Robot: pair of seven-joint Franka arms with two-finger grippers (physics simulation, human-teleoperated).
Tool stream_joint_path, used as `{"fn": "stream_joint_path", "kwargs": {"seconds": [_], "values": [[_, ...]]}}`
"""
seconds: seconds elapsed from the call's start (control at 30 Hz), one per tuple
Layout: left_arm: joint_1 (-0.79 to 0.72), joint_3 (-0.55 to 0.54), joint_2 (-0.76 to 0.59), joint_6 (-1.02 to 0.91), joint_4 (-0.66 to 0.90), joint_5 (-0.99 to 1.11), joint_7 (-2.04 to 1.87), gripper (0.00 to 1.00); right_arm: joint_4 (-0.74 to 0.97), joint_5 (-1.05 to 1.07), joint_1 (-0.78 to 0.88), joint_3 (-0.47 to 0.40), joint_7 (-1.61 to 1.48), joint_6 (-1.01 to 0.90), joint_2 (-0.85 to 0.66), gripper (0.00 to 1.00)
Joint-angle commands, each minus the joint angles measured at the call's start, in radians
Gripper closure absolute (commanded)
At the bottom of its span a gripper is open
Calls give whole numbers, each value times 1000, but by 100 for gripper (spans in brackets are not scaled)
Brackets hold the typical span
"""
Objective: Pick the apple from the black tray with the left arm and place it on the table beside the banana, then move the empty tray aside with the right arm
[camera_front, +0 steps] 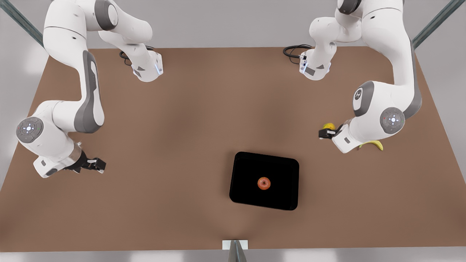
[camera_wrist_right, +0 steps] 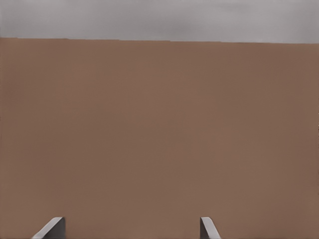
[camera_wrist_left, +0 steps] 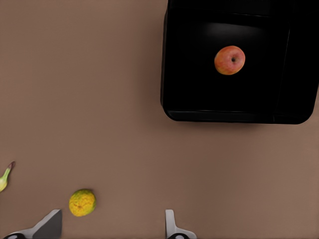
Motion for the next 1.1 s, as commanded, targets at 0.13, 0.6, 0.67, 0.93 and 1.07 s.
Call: {"fn": "stream_joint_path", "kwargs": {"seconds": [0.13, 0.6, 0.67, 0.93, 1.07], "values": [[-102, -18, -2, 16, 67, 87, -43, 0, 9, 2, 0, 3, -2, 62, 16, 0], [-352, -71, 450, 381, 247, 209, -497, 0, 257, 0, 2, 2, -2, -169, 156, 0], [-352, -65, 482, 424, 248, 251, -492, 0, 257, 0, 0, 2, -2, -169, 156, 0], [-351, -23, 628, 530, 351, 252, -454, 0, 257, 2, 2, 20, 0, -169, 157, 0], [-351, 0, 663, 562, 351, 254, -413, 0, 257, 0, 0, 20, 0, -169, 157, 0]]}}
